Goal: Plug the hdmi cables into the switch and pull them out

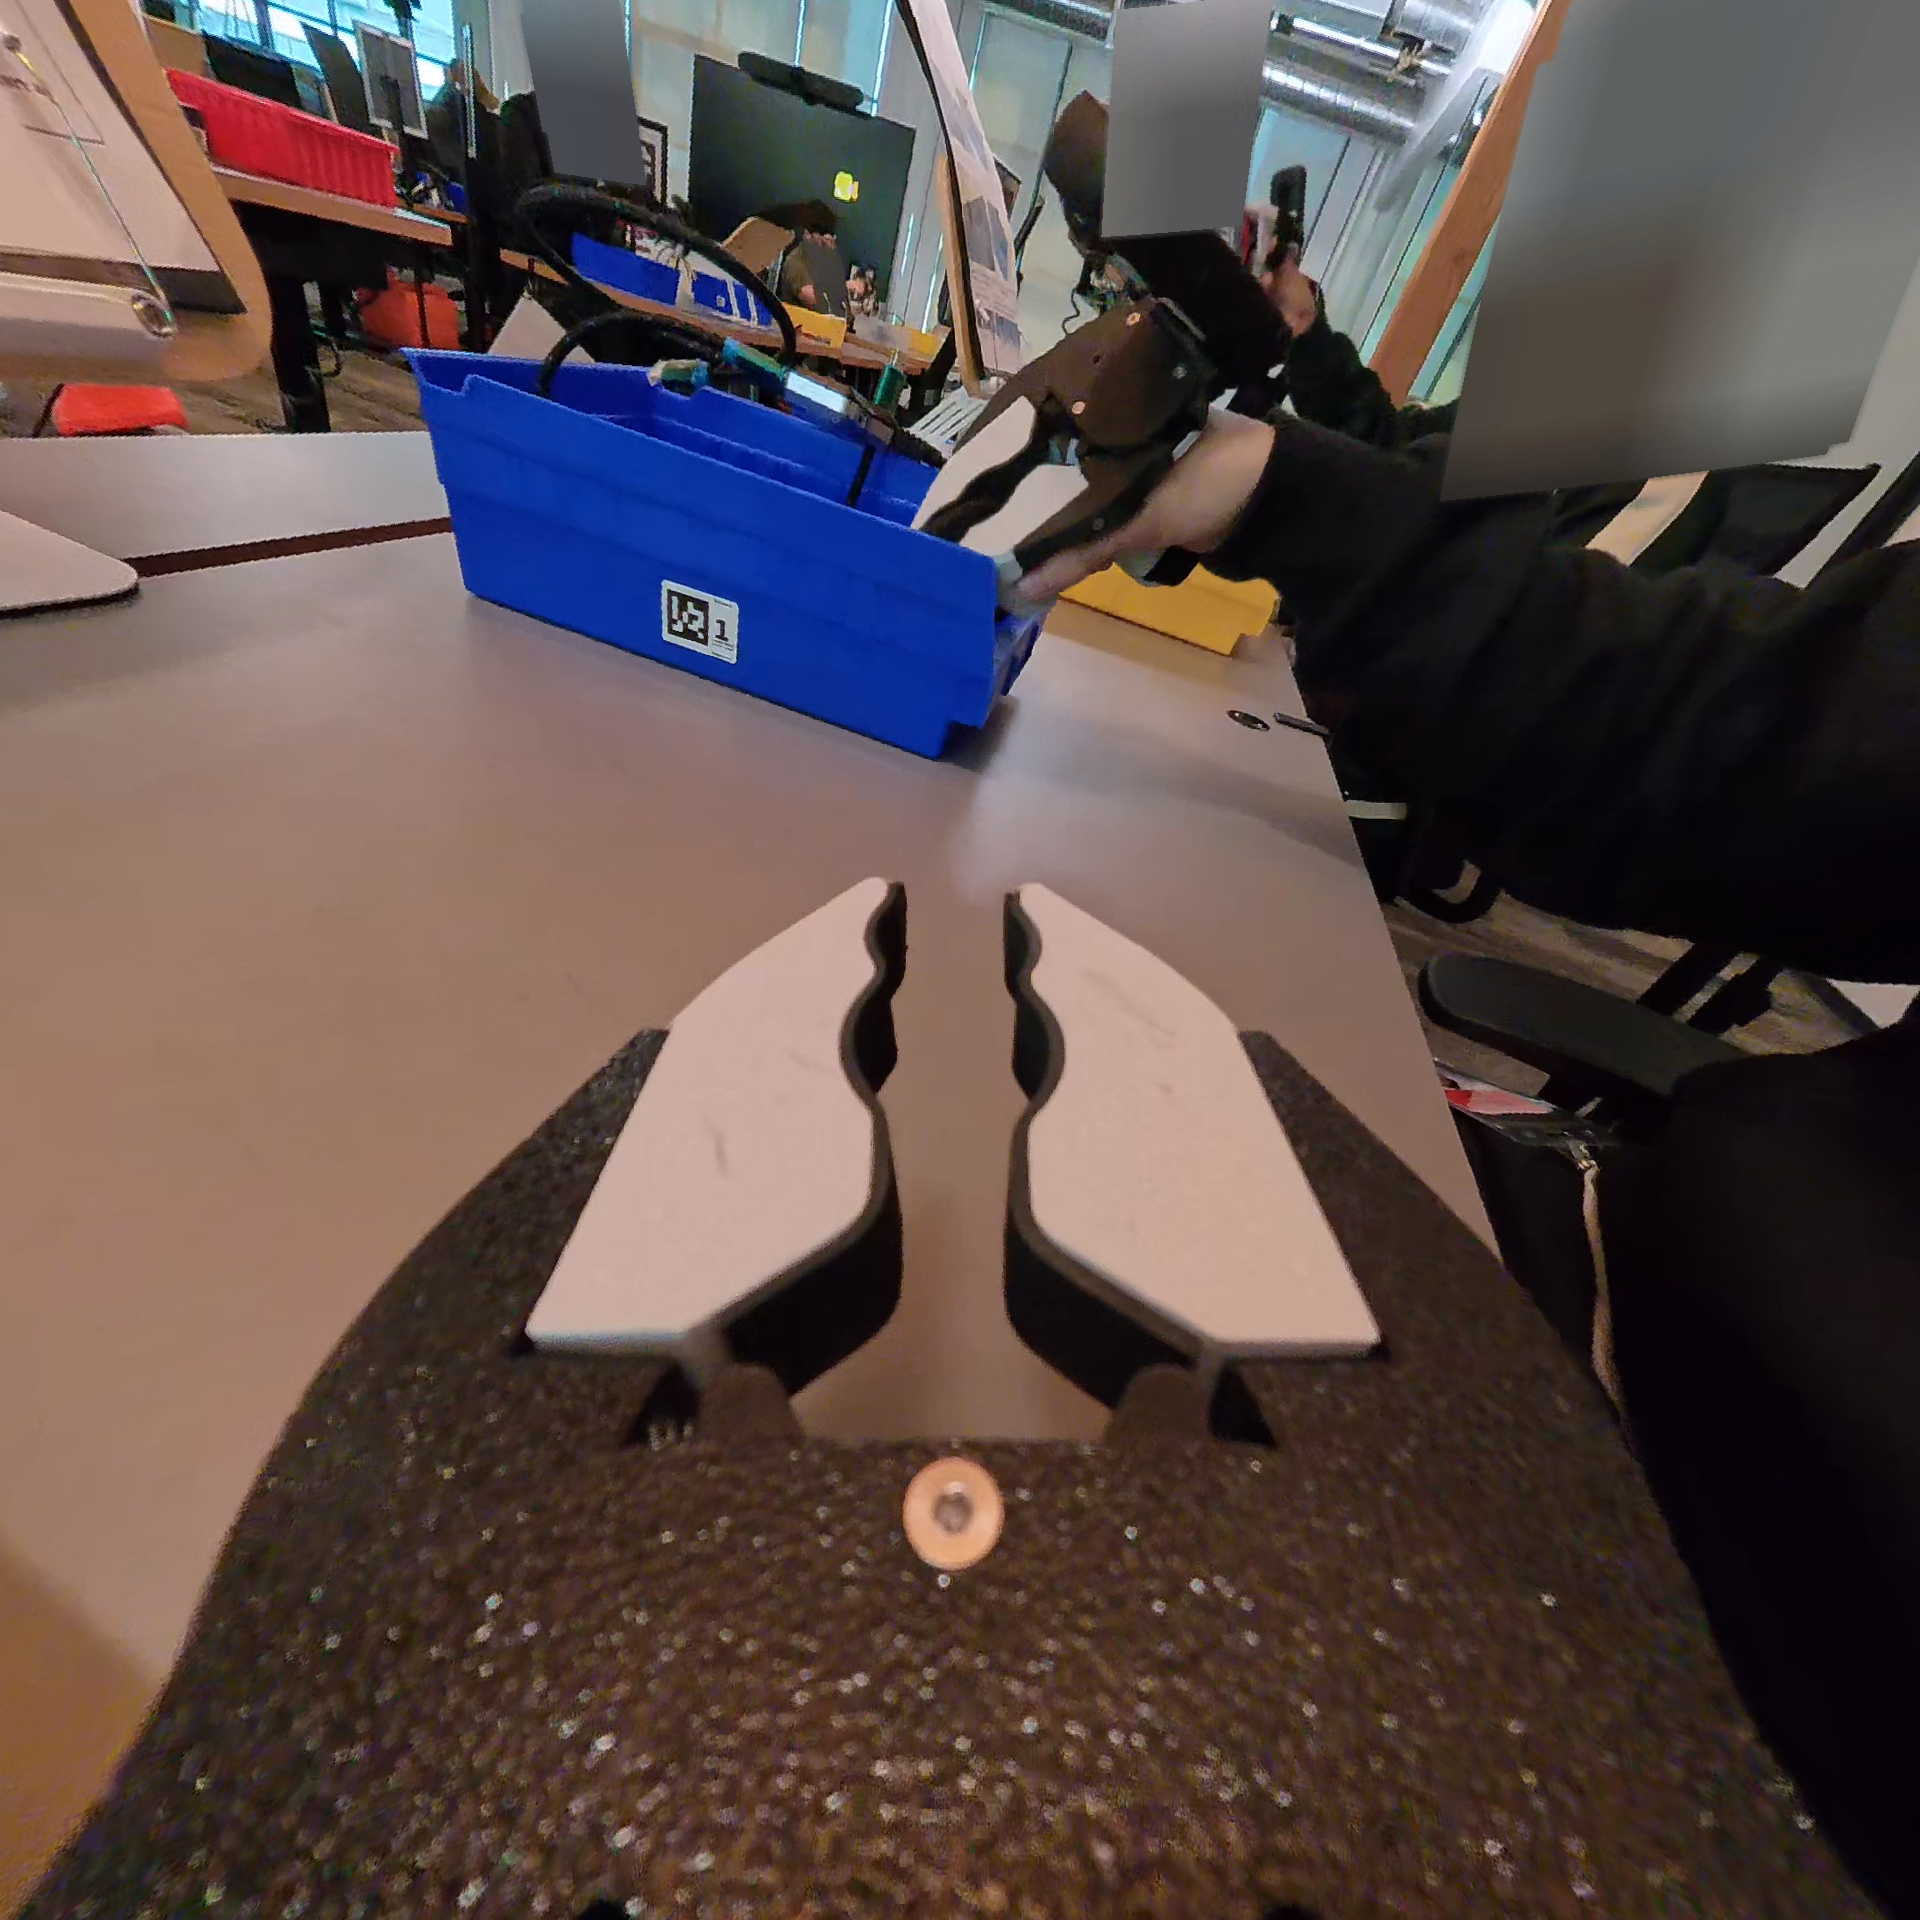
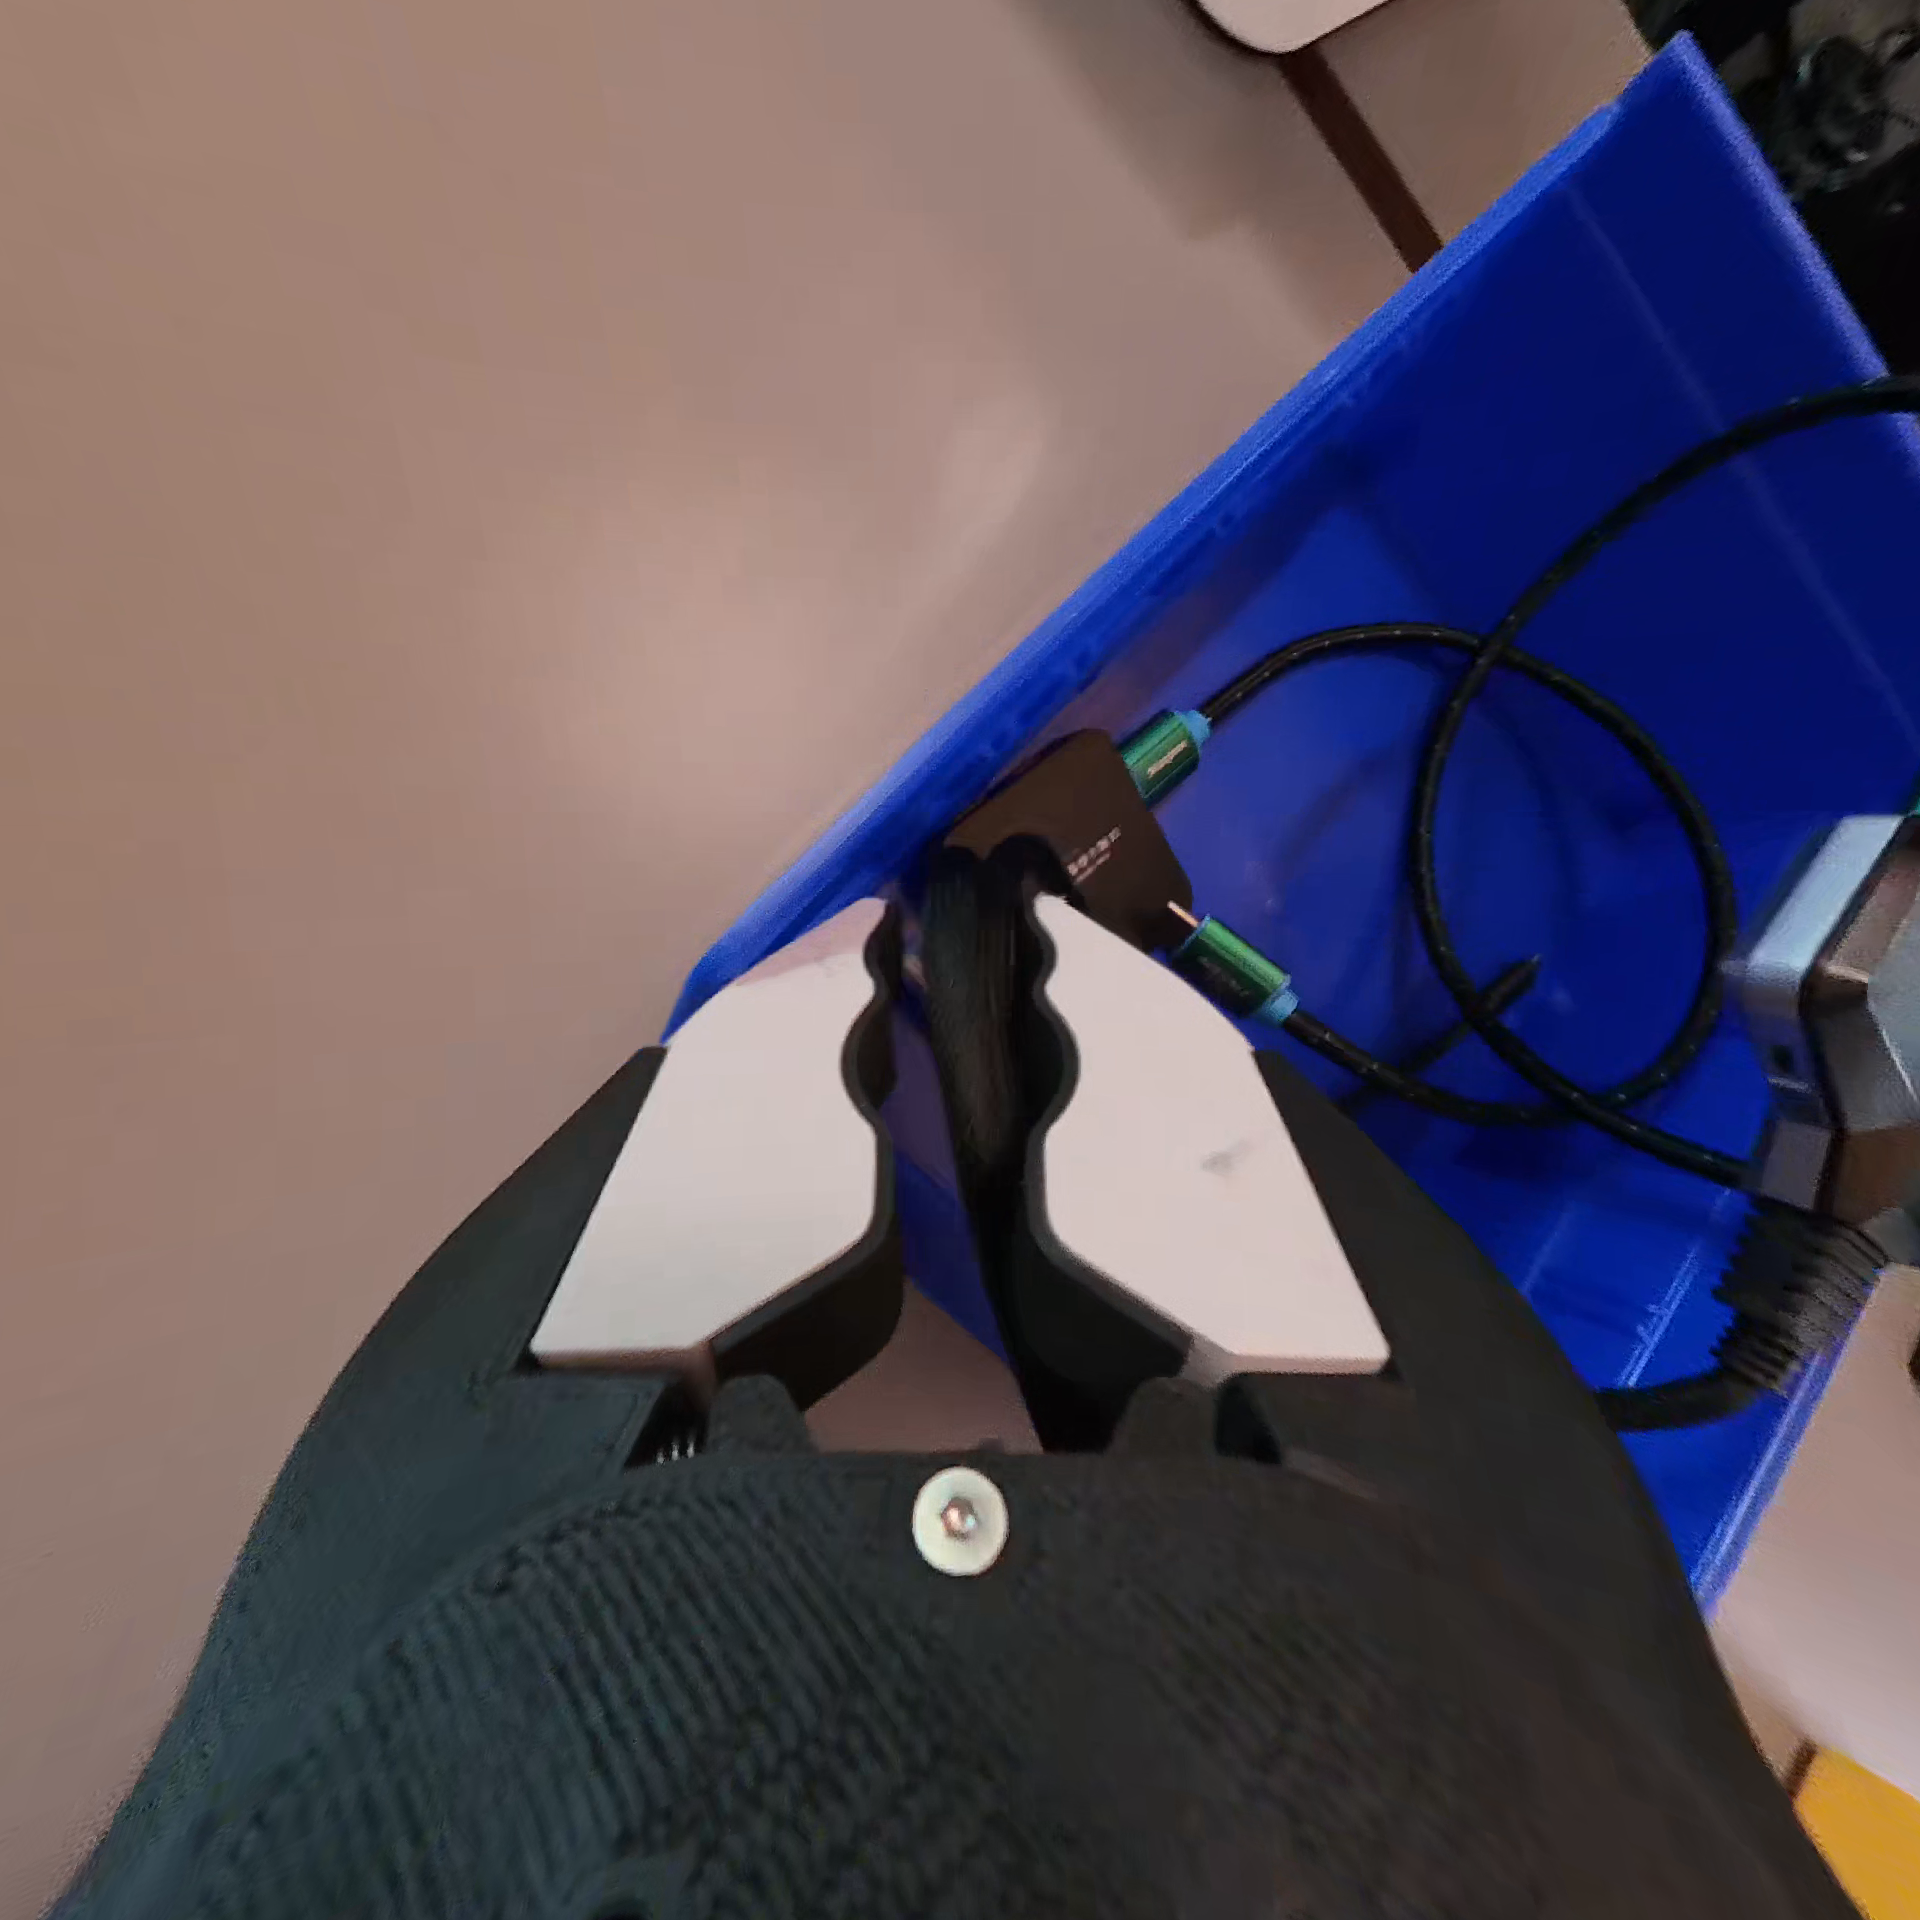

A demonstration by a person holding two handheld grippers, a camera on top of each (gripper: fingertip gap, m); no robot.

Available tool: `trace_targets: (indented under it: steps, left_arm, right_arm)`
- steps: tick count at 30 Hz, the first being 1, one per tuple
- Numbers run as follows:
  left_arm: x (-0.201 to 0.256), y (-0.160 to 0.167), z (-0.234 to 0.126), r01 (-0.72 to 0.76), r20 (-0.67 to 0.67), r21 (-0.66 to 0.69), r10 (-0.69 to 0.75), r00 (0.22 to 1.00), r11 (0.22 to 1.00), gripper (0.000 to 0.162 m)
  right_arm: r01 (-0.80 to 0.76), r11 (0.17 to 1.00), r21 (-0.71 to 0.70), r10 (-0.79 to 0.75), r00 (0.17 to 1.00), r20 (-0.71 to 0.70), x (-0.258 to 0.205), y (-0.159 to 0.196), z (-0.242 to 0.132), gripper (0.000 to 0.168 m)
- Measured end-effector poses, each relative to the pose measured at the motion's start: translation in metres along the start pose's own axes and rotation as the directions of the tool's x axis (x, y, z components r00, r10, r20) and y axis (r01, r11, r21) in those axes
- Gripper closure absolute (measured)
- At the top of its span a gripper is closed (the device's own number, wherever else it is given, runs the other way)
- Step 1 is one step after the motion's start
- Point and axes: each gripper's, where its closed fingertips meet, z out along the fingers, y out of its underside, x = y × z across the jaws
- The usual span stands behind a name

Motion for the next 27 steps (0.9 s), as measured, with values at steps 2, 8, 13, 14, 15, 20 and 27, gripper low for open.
trace_targets:
  steps: [2, 8, 13, 14, 15, 20, 27]
  left_arm:
    - [0.0, 0.0, 0.0, 0.0, -0.003, 0.003, 0.0, 1.0, 1.0, 0.145]
    - [0.005, 0.007, 0.006, -0.062, 0.002, -0.052, 0.062, 0.998, 0.997, 0.145]
    - [0.009, 0.007, 0.013, -0.109, 0.043, -0.085, 0.113, 0.993, 0.99, 0.14]
    - [0.007, 0.004, 0.015, -0.109, 0.074, -0.073, 0.115, 0.991, 0.991, 0.137]
    - [0.004, -0.001, 0.017, -0.105, 0.122, -0.056, 0.111, 0.986, 0.993, 0.131]
    - [0.006, -0.018, 0.058, -0.092, 0.3, -0.021, 0.094, 0.949, 0.996, 0.109]
    - [0.021, -0.03, 0.219, -0.134, 0.375, -0.207, 0.205, 0.904, 0.969, 0.084]
  right_arm:
    - [0.001, 1.0, -0.031, 0.0, 1.0, 0.017, -0.005, 0.01, -0.008, 0.129]
    - [-0.09, 0.992, 0.086, 0.096, 0.993, -0.065, -0.019, 0.024, -0.035, 0.096]
    - [-0.152, 0.871, 0.467, 0.242, 0.961, -0.137, -0.031, 0.0, -0.083, 0.088]
    - [-0.157, 0.835, 0.527, 0.275, 0.949, -0.152, -0.028, -0.001, -0.096, 0.087]
    - [-0.158, 0.799, 0.58, 0.305, 0.938, -0.165, -0.022, -0.002, -0.11, 0.089]
    - [-0.169, 0.587, 0.792, 0.611, 0.734, -0.296, 0.044, 0.034, -0.205, 0.098]
    - [-0.331, 0.371, 0.867, 0.71, 0.704, -0.035, 0.053, 0.061, -0.213, 0.108]
